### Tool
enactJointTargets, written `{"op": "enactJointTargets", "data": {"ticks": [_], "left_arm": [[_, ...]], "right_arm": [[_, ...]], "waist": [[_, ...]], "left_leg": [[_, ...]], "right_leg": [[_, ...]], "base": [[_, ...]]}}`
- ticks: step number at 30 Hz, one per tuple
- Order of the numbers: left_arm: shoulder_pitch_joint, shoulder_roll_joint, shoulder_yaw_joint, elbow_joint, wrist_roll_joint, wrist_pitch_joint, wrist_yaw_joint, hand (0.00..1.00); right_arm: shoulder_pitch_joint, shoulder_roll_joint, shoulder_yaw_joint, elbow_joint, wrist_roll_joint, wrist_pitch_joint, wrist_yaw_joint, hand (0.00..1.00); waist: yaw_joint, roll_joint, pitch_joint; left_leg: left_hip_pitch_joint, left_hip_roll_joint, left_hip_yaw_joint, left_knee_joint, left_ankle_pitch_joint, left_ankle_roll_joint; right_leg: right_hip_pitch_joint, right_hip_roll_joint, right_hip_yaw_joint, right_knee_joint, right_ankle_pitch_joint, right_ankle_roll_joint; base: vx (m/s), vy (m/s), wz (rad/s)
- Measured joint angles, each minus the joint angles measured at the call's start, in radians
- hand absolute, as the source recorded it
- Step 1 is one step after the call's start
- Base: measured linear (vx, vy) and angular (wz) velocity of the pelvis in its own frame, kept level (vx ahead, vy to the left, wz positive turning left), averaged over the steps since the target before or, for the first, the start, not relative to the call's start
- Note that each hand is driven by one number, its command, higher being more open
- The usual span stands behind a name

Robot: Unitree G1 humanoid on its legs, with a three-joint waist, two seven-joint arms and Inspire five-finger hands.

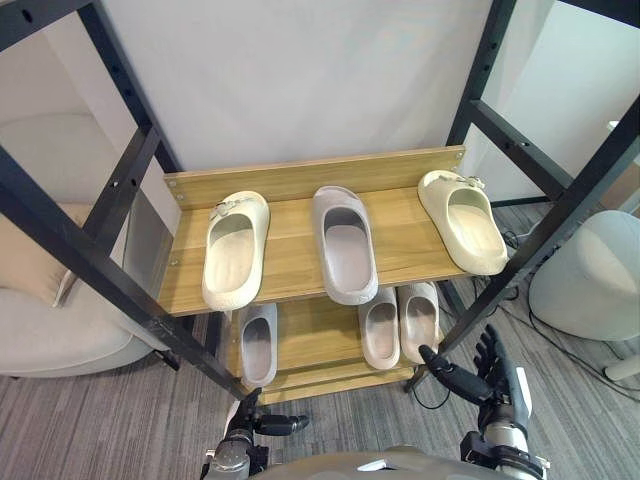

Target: Organize the slippers on the shoe rack

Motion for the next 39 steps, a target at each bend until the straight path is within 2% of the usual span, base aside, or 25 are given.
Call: {"op": "enactJointTargets", "data": {"ticks": [4, 6, 13, 19, 23, 30, 34, 39], "left_arm": [[0.000, -0.001, -0.001, 0.001, 0.029, 0.000, -0.009, 1.00], [-0.002, 0.000, -0.003, 0.004, 0.041, -0.001, -0.012, 1.00], [-0.035, 0.004, -0.057, 0.049, 0.076, -0.008, -0.024, 1.00], [-0.059, 0.013, -0.138, 0.067, 0.085, -0.014, -0.024, 1.00], [-0.077, 0.009, -0.195, 0.080, 0.096, -0.029, -0.031, 1.00], [-0.090, 0.006, -0.218, 0.096, 0.096, -0.036, -0.050, 1.00], [-0.091, 0.002, -0.218, 0.097, 0.096, -0.036, -0.054, 1.00], [-0.092, 0.004, -0.216, 0.097, 0.096, -0.036, -0.060, 1.00]], "right_arm": [[0.028, 0.002, -0.006, -0.168, -0.013, -0.019, -0.001, 1.00], [0.033, 0.002, -0.006, -0.229, -0.031, -0.050, 0.001, 1.00], [0.068, -0.002, 0.028, -0.318, -0.089, -0.081, 0.009, 1.00], [0.098, -0.032, 0.110, -0.338, -0.088, -0.092, 0.044, 1.00], [0.099, -0.104, 0.155, -0.338, -0.088, -0.093, 0.078, 1.00], [0.031, -0.250, 0.199, -0.338, -0.110, -0.119, 0.112, 1.00], [-0.023, -0.263, 0.199, -0.338, -0.109, -0.127, 0.112, 1.00], [-0.092, -0.276, 0.199, -0.338, -0.109, -0.128, 0.111, 1.00]], "waist": [[-0.007, -0.004, 0.002], [-0.011, -0.009, 0.001], [-0.026, -0.009, 0.002], [-0.034, -0.016, 0.003], [-0.034, -0.024, 0.004], [-0.032, -0.033, 0.002], [-0.032, -0.036, 0.000], [-0.029, -0.041, -0.003]], "left_leg": [[0.013, -0.003, 0.028, 0.022, -0.023, 0.007], [0.020, -0.006, 0.038, 0.026, -0.027, 0.008], [0.031, -0.027, 0.039, 0.019, -0.027, 0.020], [0.035, -0.038, 0.037, 0.018, -0.027, 0.023], [0.037, -0.048, 0.014, 0.024, -0.028, 0.027], [0.030, -0.067, -0.016, 0.015, -0.030, 0.030], [0.012, -0.074, -0.038, 0.015, -0.021, 0.043], [0.003, -0.075, -0.066, 0.015, -0.021, 0.045]], "right_leg": [[0.000, -0.001, 0.028, 0.017, -0.007, 0.011], [-0.001, -0.004, 0.040, 0.024, -0.009, 0.014], [0.000, -0.021, 0.047, 0.032, -0.015, 0.024], [0.004, -0.032, 0.048, 0.030, -0.014, 0.029], [0.023, -0.044, 0.035, 0.020, -0.012, 0.031], [0.027, -0.063, 0.016, 0.012, -0.013, 0.040], [0.027, -0.072, -0.005, -0.002, -0.010, 0.045], [0.041, -0.076, -0.031, -0.020, -0.009, 0.045]], "base": [[-0.01, 0.039, -0.22], [-0.03, 0.030, -0.13], [-0.02, 0.024, -0.01], [0.00, 0.000, 0.00], [-0.03, 0.009, 0.11], [-0.03, 0.003, 0.10], [0.01, -0.007, 0.16], [0.03, -0.018, 0.16]]}}
